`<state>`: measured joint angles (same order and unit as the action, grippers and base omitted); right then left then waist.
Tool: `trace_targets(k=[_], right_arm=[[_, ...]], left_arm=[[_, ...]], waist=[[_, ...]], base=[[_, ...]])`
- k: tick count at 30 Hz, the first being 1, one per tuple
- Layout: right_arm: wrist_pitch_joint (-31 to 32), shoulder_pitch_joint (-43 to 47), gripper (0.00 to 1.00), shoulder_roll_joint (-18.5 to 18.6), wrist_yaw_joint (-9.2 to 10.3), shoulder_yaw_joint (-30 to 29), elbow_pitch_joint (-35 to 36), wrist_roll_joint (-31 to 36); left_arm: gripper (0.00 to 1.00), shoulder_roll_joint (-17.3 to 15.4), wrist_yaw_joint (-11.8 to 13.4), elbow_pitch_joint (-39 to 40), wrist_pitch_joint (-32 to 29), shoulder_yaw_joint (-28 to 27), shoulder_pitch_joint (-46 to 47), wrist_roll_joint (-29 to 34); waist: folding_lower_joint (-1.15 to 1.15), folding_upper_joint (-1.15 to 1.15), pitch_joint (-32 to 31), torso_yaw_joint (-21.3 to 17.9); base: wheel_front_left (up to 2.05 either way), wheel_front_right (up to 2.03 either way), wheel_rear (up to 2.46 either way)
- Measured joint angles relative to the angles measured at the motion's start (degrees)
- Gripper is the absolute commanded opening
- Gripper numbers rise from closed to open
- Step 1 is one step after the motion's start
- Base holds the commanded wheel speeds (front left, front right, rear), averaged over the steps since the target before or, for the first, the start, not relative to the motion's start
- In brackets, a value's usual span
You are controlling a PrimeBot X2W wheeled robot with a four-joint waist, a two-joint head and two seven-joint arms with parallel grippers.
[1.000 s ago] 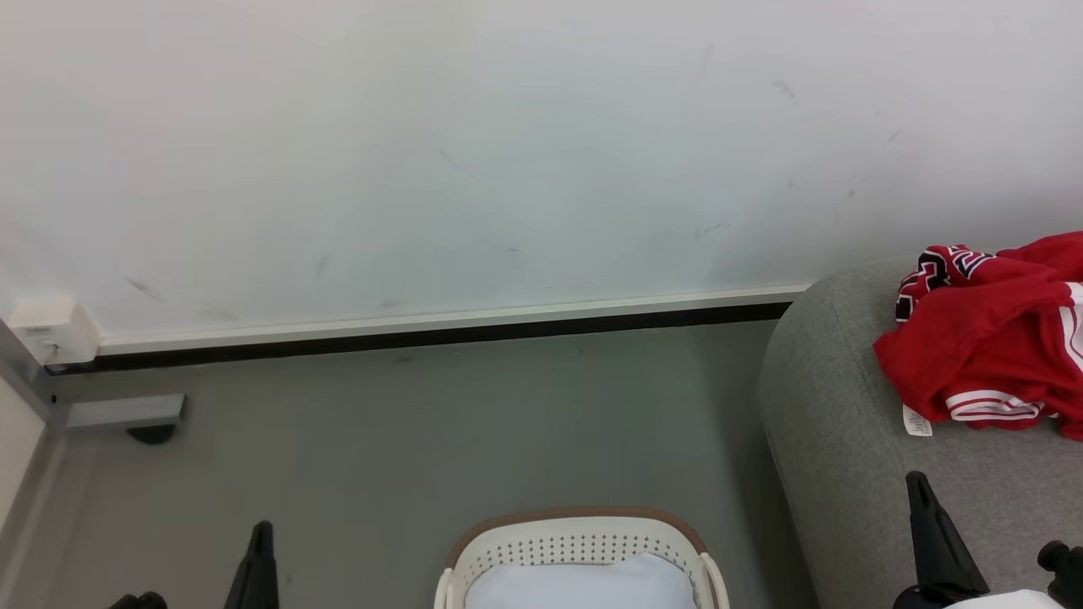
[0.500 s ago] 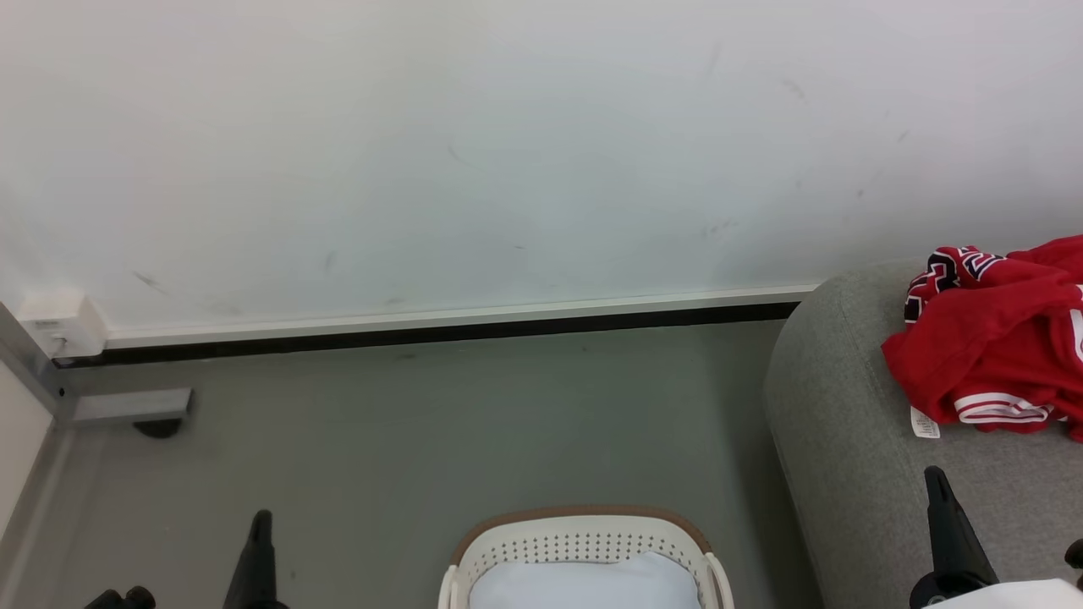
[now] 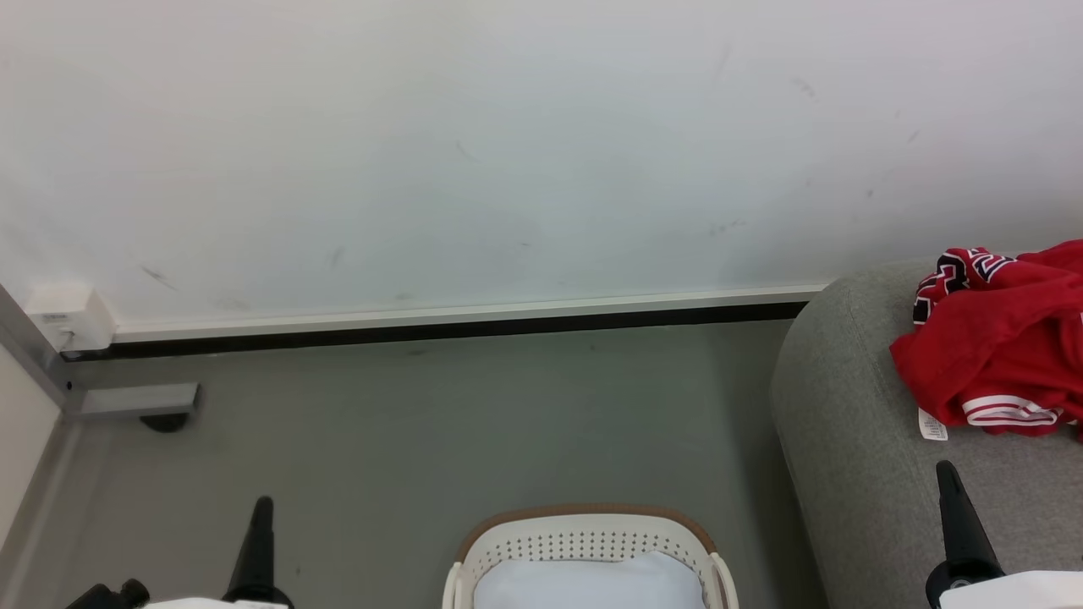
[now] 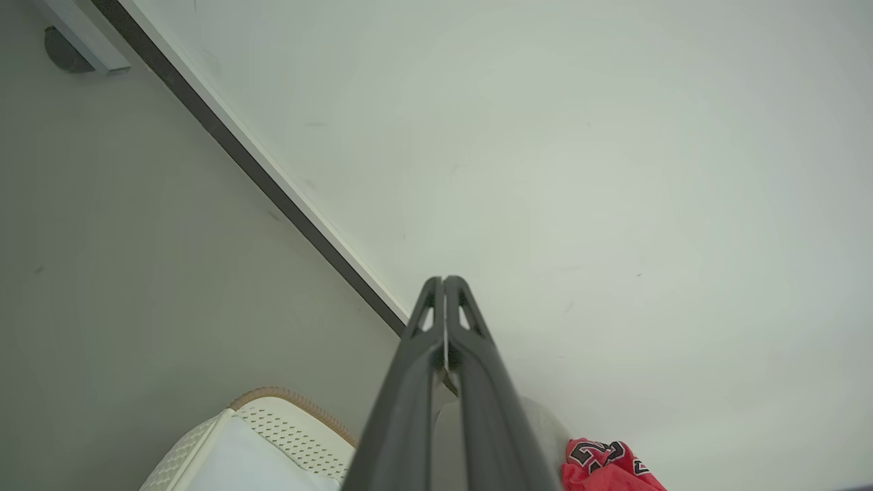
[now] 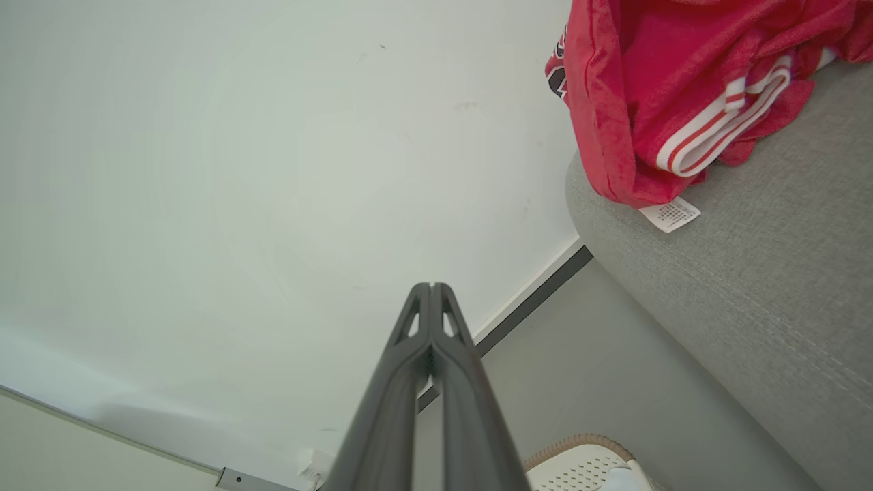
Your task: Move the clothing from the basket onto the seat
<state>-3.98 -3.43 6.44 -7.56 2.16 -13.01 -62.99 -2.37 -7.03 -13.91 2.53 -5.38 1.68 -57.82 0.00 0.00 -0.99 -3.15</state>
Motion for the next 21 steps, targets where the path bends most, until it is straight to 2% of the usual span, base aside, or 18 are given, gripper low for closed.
trace_targets(k=[21], right_arm=[[3.0, -1.0, 0.0, -0.7, 0.01, -2.3, -0.4, -11.2]], left_arm=[[0.0, -0.1, 0.0, -0.2, -3.2, -0.4, 1.7, -12.1]], waist=[[0.0, 0.0, 0.3, 0.9]], base=[[0.0, 0.0, 0.0]])
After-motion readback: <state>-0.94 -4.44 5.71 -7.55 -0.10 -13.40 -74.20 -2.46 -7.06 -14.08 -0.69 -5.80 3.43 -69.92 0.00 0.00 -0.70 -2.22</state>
